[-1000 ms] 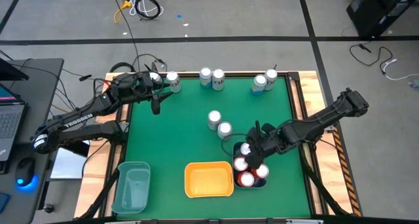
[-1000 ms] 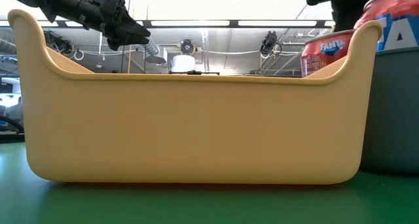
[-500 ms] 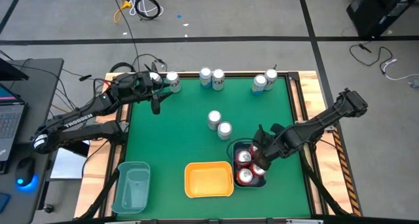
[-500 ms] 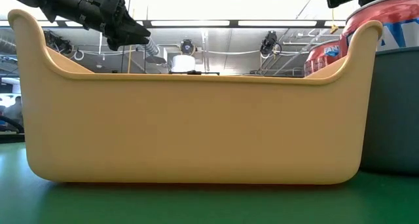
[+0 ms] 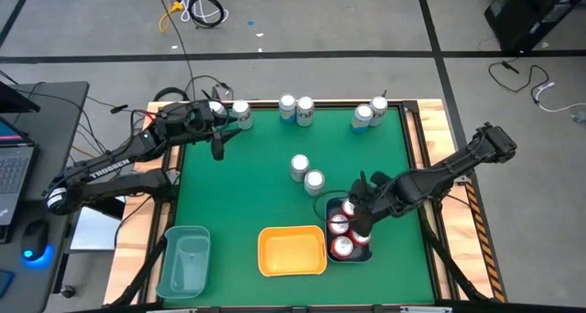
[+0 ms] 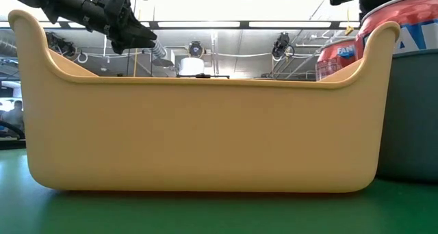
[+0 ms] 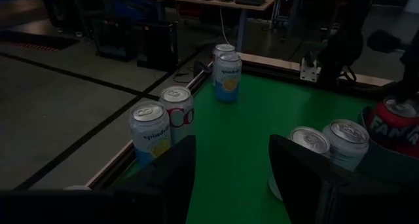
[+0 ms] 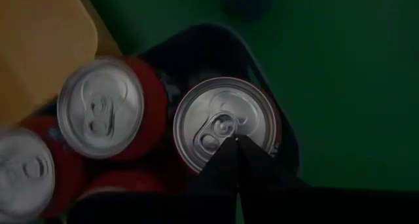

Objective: Sort soda cans
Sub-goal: Put the red soda can into the blue bin, then adjust the yellow bin on the table

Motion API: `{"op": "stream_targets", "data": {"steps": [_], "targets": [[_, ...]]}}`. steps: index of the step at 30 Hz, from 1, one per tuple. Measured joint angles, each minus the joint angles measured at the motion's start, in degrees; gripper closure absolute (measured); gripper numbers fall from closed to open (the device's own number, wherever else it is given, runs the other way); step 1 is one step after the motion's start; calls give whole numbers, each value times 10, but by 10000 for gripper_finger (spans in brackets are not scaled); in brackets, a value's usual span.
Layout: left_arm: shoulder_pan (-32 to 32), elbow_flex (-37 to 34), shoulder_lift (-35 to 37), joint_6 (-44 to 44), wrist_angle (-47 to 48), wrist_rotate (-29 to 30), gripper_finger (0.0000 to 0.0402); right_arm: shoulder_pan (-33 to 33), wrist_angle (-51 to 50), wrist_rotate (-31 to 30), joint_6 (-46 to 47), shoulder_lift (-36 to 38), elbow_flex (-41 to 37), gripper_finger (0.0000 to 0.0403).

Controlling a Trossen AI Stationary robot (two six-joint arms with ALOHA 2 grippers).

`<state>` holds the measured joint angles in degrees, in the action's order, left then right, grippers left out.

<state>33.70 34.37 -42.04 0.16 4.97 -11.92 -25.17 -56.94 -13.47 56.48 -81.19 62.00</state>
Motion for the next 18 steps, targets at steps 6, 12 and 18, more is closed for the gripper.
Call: {"op": "stream_targets", "data": {"steps": [6,12,18], "targets": [[0,0,0,1,1,0,204,7,19,2,-20,-1,2,403],[0,0,-1,7,1,0,204,14,-49,-13,-27,-8,64,379],[0,0,-2,7,3,0,204,33,-97,-15,-34,-5,88,333]]}}
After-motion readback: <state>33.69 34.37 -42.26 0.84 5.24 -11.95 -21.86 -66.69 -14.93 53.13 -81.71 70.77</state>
